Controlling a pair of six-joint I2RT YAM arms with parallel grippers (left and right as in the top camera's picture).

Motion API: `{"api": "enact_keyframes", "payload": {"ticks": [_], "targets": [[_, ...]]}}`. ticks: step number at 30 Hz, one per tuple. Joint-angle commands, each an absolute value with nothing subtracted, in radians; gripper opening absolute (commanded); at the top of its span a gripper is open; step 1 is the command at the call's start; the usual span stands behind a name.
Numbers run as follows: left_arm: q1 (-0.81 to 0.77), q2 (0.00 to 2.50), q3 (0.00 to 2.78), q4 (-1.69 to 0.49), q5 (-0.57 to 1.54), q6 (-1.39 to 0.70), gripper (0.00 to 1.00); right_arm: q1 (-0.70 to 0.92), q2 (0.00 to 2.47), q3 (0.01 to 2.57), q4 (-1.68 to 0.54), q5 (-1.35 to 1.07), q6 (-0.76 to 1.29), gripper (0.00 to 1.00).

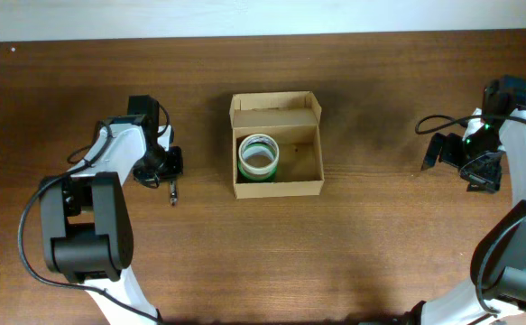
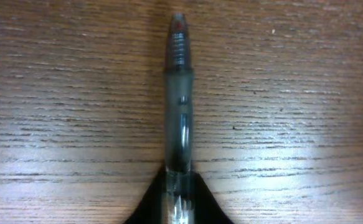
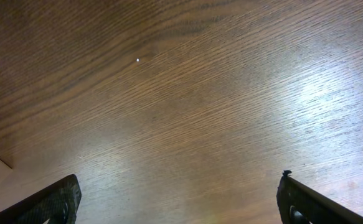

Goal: Pack container
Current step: 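Withdraw the left gripper and grasp the grey pen, then carry the grey pen into the box and release it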

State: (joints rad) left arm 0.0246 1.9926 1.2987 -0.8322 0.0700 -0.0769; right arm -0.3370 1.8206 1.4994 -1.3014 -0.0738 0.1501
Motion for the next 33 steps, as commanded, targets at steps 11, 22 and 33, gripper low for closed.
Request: {"api": "enact_keyframes", "payload": {"ticks": [11, 22, 33], "targets": [[0.018, 1.947, 1.454, -1.097, 0.091, 0.044, 0.02, -0.342, 1.825, 1.496, -1.301, -0.083, 0.151, 0.99], [-0.184, 1.550, 1.840, -1.126, 0.091, 0.396, 0.02, -0.342, 1.825, 1.496, -1.301, -0.083, 0.151, 0.99], [-0.541, 1.598, 1.827, -1.250, 0.091, 0.818, 0.02, -0.342, 1.825, 1.496, -1.301, -0.083, 0.151, 0.99]]}}
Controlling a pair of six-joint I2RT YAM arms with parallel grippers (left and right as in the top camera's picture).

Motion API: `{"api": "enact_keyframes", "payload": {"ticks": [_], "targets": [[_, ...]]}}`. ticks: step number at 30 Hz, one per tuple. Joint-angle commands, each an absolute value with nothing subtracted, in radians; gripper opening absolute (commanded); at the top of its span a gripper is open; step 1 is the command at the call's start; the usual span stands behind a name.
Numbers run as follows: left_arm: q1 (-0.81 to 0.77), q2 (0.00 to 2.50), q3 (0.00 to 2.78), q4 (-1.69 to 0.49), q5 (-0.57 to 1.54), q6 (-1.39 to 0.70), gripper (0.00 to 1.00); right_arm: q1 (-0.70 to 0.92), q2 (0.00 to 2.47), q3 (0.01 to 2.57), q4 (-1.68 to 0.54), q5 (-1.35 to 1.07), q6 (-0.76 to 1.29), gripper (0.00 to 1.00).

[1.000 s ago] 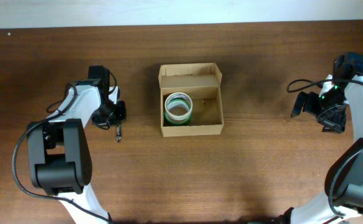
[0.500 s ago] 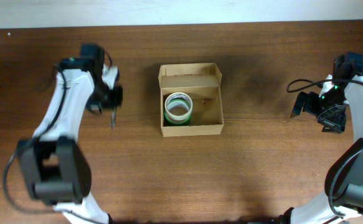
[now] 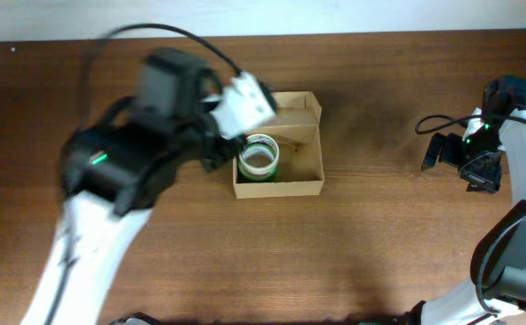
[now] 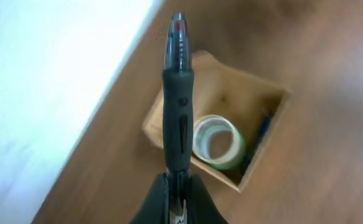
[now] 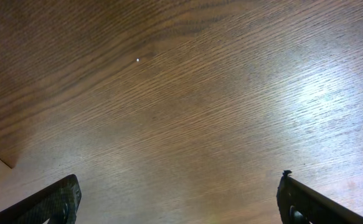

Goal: Pack container
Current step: 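Carry the grey pen into the box and release it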

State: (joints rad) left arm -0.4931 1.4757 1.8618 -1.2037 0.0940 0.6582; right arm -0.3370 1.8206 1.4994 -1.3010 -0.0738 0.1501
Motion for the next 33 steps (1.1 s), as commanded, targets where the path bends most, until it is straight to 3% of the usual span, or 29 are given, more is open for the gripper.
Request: {"api": "enact_keyframes", "payload": {"ticks": [1, 14, 28, 30, 32, 33], "targets": [[-0.549, 1.618, 1.827, -1.263, 0.090, 0.832, 0.02, -0.342, 1.825, 1.496, -1.301, -0.083, 0.151, 0.99], [-0.609, 2.020, 1.827, -1.269, 0.079, 0.937, 0.02, -0.342, 1.825, 1.496, -1.301, -0.083, 0.151, 0.99], [-0.614, 2.145, 1.827, -1.242, 0.090, 0.901, 0.02, -0.342, 1.825, 1.496, -1.301, -0.083, 0.151, 0.99], [-0.616, 2.144, 1.835, -1.242, 0.082, 0.857, 0.28, -0.342, 1.825, 1.496, -1.301, -0.083, 0.151, 0.99], [-0.616, 2.141, 1.850, -1.247, 0.043, 0.805, 0.47, -0.342, 1.825, 1.496, -1.301, -0.083, 0.151, 0.99], [-0.617, 2.138, 1.868, -1.259, 0.002, 0.768, 0.48, -0.342, 1.825, 1.496, -1.301, -0.083, 0.151, 0.99]]}}
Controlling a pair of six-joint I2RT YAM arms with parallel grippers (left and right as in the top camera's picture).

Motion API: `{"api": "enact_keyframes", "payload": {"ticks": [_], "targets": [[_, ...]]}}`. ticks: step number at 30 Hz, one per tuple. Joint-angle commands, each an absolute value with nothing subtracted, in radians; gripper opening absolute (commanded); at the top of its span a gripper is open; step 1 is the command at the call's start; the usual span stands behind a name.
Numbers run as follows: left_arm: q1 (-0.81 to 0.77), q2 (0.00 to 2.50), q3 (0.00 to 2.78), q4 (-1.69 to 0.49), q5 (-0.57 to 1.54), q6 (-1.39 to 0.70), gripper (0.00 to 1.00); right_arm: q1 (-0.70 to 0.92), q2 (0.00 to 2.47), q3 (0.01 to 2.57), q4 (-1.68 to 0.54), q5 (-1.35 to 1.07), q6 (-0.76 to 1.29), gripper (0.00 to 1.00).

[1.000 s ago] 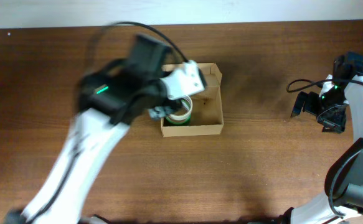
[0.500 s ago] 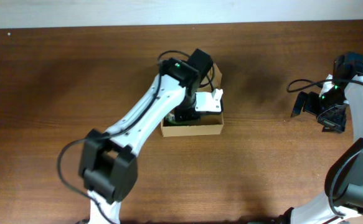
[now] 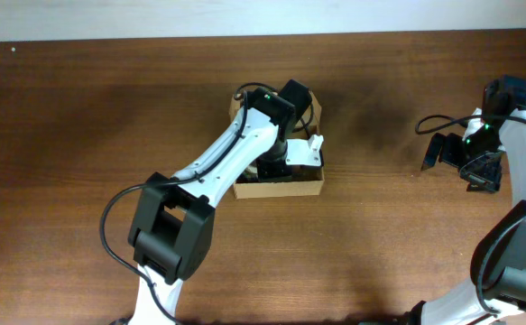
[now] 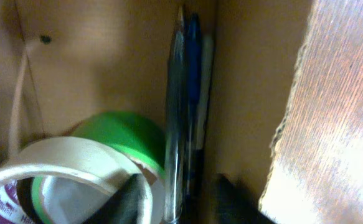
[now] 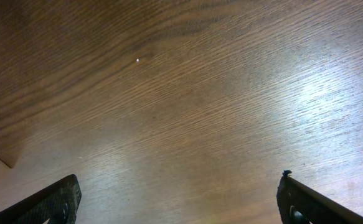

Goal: Pack container
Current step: 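Carry the grey pen into the box and release it, then withdraw the left gripper from the box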

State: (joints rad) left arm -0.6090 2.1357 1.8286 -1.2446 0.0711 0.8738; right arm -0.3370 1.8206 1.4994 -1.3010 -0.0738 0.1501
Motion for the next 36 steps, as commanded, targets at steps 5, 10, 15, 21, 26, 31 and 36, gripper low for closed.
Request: {"api": "enact_keyframes", "payload": {"ticks": [5, 10, 15, 21, 26, 31, 36], "targets": [[-0.619, 2.127, 2.076, -1.433, -0.035, 0.715, 0.48, -0.342, 1.825, 1.496, -1.301, -0.083, 0.151, 0.99], [-0.619, 2.112, 2.320, -1.563, -0.035, 0.638, 0.48, -0.342, 1.825, 1.496, -1.301, -0.083, 0.151, 0.99], [-0.600, 2.030, 2.423, -1.600, -0.136, 0.542, 0.49, -0.342, 1.825, 1.496, -1.301, -0.083, 0.151, 0.99], [-0.458, 1.919, 2.423, -1.571, -0.238, 0.374, 0.51, -0.342, 1.825, 1.496, -1.295, -0.094, 0.151, 0.99], [-0.202, 1.914, 2.418, -1.568, -0.273, 0.060, 0.51, -0.341, 1.825, 1.496, -1.195, -0.202, 0.151, 0.99], [0.010, 1.951, 2.354, -1.537, -0.073, 0.012, 0.51, -0.339, 1.825, 1.496, -1.113, -0.241, 0.215, 0.99], [0.117, 2.018, 2.283, -1.497, 0.142, 0.015, 0.51, -0.338, 1.825, 1.496, -1.031, -0.261, 0.282, 0.99]]}}
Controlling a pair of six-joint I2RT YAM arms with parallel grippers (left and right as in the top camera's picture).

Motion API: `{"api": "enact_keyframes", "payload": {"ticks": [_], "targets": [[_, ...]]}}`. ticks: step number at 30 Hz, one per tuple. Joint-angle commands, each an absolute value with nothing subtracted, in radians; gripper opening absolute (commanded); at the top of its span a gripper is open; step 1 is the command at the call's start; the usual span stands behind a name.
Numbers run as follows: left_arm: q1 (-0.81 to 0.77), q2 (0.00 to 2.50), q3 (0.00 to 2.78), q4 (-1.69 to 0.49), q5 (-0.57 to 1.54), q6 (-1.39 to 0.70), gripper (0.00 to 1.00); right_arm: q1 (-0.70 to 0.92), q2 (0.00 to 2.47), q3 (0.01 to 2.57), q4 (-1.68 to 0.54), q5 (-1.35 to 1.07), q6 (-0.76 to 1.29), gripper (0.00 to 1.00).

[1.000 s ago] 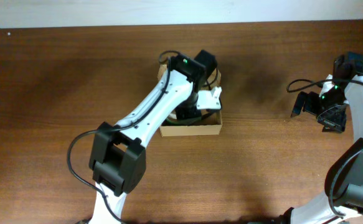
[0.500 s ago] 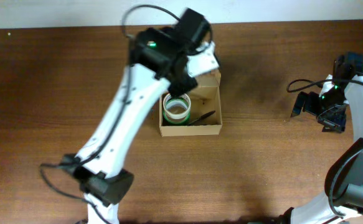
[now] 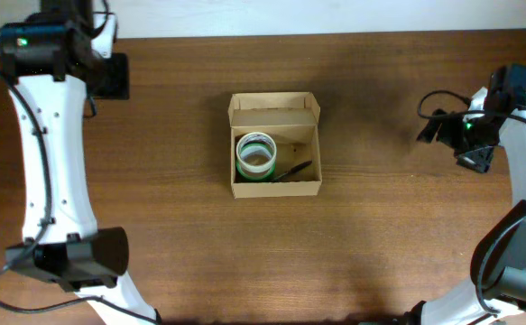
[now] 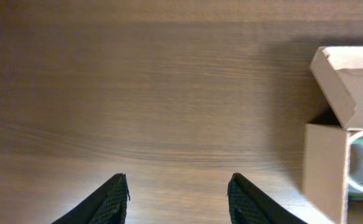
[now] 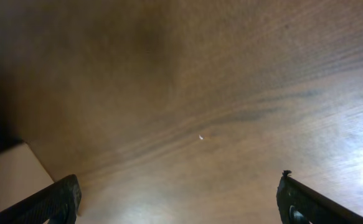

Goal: Pack container
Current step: 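Withdraw the left gripper from the box, then move both grippers to the box lid flaps and grasp them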

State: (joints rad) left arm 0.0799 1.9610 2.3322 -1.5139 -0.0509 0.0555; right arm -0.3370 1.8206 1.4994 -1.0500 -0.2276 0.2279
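An open cardboard box (image 3: pixel 275 188) stands mid-table. Inside it lie a stack of tape rolls, white over green (image 3: pixel 256 155), and a dark pen (image 3: pixel 293 170) slanting across the floor at the right. My left gripper (image 3: pixel 118 77) is at the far left back of the table, well away from the box, open and empty; its wrist view shows two dark fingertips (image 4: pixel 109 199) apart over bare wood, with the box corner (image 4: pixel 330 106) at the right edge. My right gripper (image 3: pixel 436 129) hangs open and empty over the table's right side, its fingertips (image 5: pixel 56 199) wide apart.
The box's back flap (image 3: pixel 275 107) stands up. A white wall strip (image 3: pixel 263 16) runs along the table's far edge. Brown wooden tabletop (image 3: pixel 389 235) spreads around the box. A pale surface (image 5: pixel 7 180) shows at the right wrist view's lower left.
My left gripper was down inside the box beside the tape rolls and pens; now it is open at the table's far left back. The pen lies in the box. The right gripper shifted slightly.
First my left gripper was shut on a pen lying on the table left of the box. Then it held the pen above the box. Later it was inside the box, open beside the pen. Now it is away at the far left, the pen left in the box.
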Motion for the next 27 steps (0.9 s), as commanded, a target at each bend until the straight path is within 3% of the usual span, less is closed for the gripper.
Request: {"api": "enact_keyframes", "payload": {"ticks": [1, 6, 7, 8, 9, 11, 12, 13, 27], "targets": [[0.130, 2.034, 2.264, -1.484, 0.184, 0.015, 0.51, -0.338, 1.826, 1.496, -1.020, -0.258, 0.283, 0.99], [0.140, 2.096, 2.168, -1.409, 0.339, 0.048, 0.44, -0.335, 1.826, 1.496, -0.984, -0.314, 0.311, 0.99], [0.136, 2.115, 2.137, -1.372, 0.416, 0.085, 0.38, -0.331, 1.825, 1.496, -0.979, -0.364, 0.311, 0.86], [0.133, 2.127, 2.118, -1.344, 0.455, 0.100, 0.35, -0.326, 1.826, 1.496, -0.970, -0.392, 0.311, 0.51], [0.129, 2.137, 2.101, -1.318, 0.481, 0.103, 0.29, -0.319, 1.826, 1.496, -0.962, -0.410, 0.312, 0.29], [0.125, 2.161, 2.056, -1.260, 0.532, 0.102, 0.10, -0.299, 1.836, 1.495, -0.954, -0.456, 0.312, 0.06], [0.125, 2.171, 2.042, -1.242, 0.548, 0.102, 0.03, -0.289, 1.842, 1.495, -0.952, -0.477, 0.312, 0.04], [0.123, 2.185, 2.029, -1.224, 0.565, 0.102, 0.02, -0.276, 1.851, 1.495, -0.945, -0.492, 0.312, 0.04], [0.043, 2.397, 1.979, -1.081, 0.750, 0.094, 0.02, -0.104, 2.109, 1.495, -0.720, -0.845, 0.346, 0.04]]}}
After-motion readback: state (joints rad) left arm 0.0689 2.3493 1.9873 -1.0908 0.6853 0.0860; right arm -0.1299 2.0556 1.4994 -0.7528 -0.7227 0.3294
